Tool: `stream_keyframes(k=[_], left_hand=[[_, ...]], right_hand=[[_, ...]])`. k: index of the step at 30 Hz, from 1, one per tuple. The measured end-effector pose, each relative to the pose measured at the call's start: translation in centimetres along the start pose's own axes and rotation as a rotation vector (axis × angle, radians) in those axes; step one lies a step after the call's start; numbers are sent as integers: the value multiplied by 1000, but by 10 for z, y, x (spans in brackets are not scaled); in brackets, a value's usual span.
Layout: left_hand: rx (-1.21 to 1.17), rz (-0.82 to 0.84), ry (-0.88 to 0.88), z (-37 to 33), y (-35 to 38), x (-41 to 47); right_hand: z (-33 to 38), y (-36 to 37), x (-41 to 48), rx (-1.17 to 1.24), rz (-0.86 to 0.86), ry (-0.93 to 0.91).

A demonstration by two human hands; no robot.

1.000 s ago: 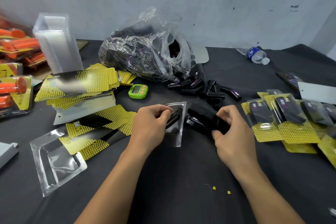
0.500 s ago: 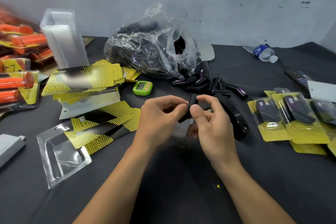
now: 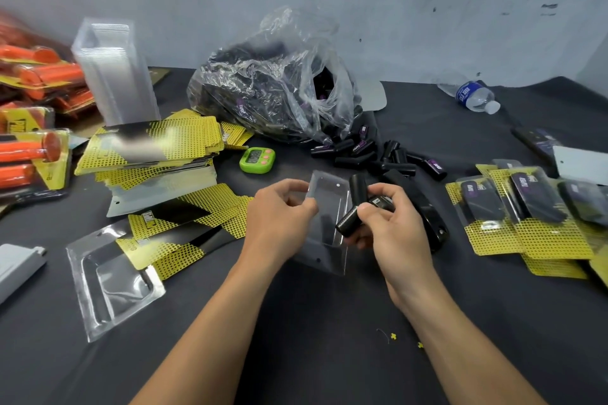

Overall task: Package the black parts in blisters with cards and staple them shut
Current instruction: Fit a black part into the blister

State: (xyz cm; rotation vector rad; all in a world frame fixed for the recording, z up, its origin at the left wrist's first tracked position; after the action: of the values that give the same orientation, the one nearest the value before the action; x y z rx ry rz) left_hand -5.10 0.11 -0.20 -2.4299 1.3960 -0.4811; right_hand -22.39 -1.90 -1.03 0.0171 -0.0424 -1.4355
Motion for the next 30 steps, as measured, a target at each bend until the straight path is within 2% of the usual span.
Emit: stream_keyframes(k=[2, 4, 7, 11, 15, 17, 23, 30], left_hand=[[-153, -55, 66, -4, 2, -4], [-312, -11, 75, -9, 8, -9], [-458, 139, -29, -12, 13, -12], [-662, 294, -230, -6, 15, -9], [-656, 530, -272, -4, 12, -8], [-644, 583, -233, -6, 9, -10], [-598, 508, -79, -14, 10, -19], [-373, 349, 302, -27, 15, -24]], right_hand=[[-1, 1, -1, -27, 30, -2], [-3, 4, -1, -82, 52, -9], [-7, 8, -1, -123, 53, 6], [-5, 7, -1, -39, 61, 84], [-2, 2, 1, 125, 163, 196], [-1, 1, 1, 202, 200, 230], [3, -2, 0, 313, 131, 198], [8, -7, -3, 362, 166, 176]])
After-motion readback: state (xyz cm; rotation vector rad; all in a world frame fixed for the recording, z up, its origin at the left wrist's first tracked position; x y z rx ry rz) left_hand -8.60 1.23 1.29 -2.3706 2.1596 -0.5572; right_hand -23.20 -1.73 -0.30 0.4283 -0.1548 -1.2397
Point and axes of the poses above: each hand's wrist, its own x-axis towards the middle knuckle, its own y-axis out of the palm, z = x × y, the point moved 2 cm from there along x, towards the middle knuckle, and after that the axes turned 3 degrees about y, right-handed, at the moved point
